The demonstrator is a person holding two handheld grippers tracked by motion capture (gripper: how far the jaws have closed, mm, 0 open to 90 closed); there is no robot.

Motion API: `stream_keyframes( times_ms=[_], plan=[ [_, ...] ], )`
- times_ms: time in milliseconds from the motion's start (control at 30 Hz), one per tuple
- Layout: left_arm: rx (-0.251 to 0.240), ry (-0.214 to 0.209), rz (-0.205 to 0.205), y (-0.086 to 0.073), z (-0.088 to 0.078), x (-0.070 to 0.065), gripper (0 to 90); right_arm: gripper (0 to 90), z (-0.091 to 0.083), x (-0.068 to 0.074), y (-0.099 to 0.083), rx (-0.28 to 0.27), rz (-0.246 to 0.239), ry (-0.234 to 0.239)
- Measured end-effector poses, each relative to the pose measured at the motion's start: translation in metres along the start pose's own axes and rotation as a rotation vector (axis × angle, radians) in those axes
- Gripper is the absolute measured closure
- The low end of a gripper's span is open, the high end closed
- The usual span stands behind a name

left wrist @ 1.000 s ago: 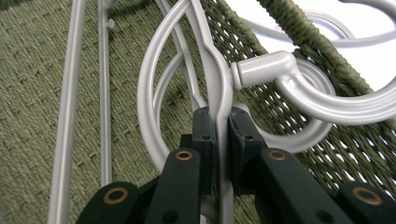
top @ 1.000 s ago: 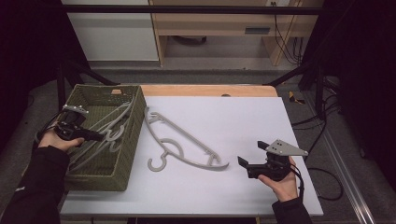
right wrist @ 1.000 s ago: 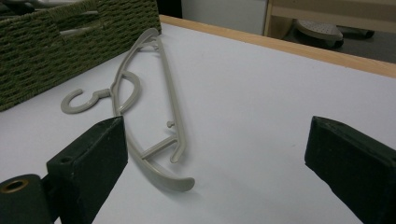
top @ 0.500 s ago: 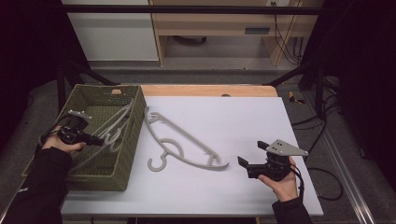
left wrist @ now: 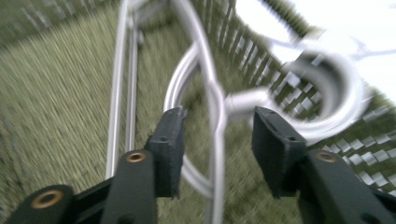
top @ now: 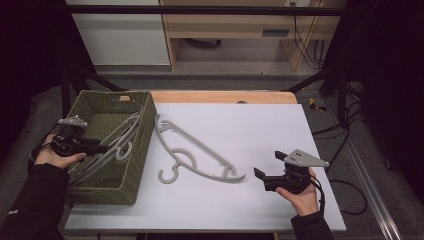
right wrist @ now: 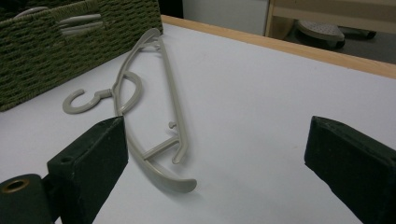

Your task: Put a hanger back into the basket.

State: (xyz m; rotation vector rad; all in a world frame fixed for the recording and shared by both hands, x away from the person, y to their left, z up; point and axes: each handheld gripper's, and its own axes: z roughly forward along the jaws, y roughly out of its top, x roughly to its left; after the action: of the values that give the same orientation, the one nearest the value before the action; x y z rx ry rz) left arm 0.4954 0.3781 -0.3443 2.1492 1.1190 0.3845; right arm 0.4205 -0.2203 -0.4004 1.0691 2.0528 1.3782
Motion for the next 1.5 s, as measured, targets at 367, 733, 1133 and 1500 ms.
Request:
stream_keyframes(
  times_ms=[367, 733, 1133, 1500],
  plan=[
    [-0.255, -0.028, 0.066, 0.006, -0.015, -0.067, 21.1, 6.7, -0.001, 0.001, 0.005, -0.013, -0.007, 0.007],
    [-0.373, -0.068, 0.082, 0.01, -0.002, -0.134, 12.1, 8.0, 0.003, 0.005, 0.01, -0.01, -0.011, 0.016],
    [-0.367, -0.103, 0.126, 0.0, 0.032, -0.192, 8.4, 13.4, 0.025, 0.023, 0.013, 0.041, -0.057, 0.074],
    [-0.349, -0.137, 0.107, -0.006, 0.047, -0.193, 8.5, 18.0, 0.068, 0.055, 0.01, 0.159, -0.136, 0.135]
  ],
)
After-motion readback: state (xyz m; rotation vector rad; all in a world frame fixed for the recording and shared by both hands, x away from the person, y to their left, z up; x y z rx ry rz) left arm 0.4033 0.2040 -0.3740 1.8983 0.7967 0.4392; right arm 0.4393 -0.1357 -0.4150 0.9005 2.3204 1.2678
